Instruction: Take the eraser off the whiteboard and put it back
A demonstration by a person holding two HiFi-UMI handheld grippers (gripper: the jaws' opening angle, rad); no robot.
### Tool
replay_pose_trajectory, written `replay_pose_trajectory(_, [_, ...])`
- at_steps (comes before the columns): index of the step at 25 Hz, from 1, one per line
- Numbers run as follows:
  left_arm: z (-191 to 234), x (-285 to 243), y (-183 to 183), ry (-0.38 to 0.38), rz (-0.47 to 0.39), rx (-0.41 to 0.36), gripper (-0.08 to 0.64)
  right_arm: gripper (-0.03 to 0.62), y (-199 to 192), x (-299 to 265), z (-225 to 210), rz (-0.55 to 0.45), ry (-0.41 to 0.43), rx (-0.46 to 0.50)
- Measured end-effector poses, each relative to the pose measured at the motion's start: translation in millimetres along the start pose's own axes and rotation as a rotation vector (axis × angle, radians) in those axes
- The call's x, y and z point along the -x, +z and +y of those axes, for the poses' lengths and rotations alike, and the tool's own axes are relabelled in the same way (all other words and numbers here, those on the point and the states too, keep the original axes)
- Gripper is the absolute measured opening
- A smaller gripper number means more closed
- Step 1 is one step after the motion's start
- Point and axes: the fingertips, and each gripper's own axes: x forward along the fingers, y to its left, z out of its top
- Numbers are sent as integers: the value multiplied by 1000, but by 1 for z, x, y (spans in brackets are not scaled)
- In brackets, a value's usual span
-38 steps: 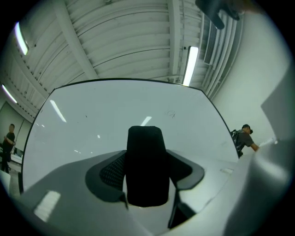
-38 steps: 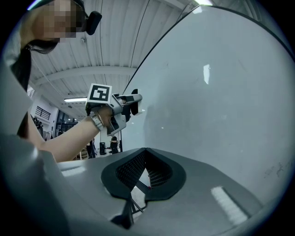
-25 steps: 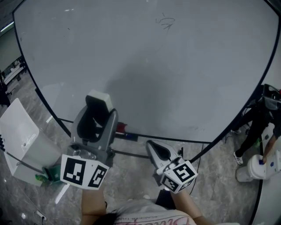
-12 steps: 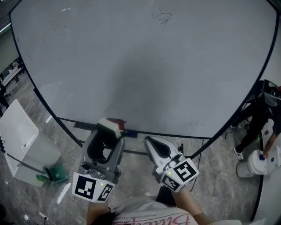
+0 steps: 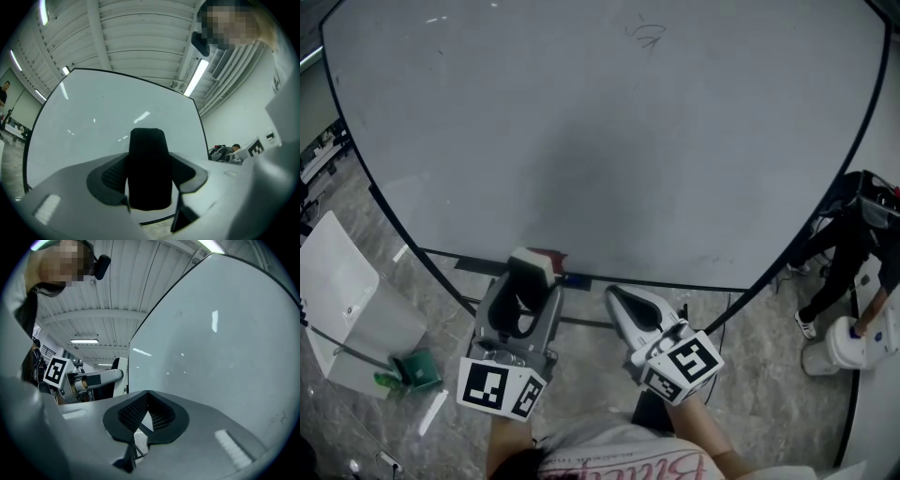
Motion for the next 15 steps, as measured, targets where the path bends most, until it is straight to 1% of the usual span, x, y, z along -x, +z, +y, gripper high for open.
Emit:
replay_pose_trajectory(6, [0, 0, 6, 0, -26, 15, 255, 2, 0, 2, 3, -2, 0, 4])
replay_pose_trajectory(15, [1, -1, 4, 3, -24, 19, 255, 1, 1, 1, 6, -1, 11, 11])
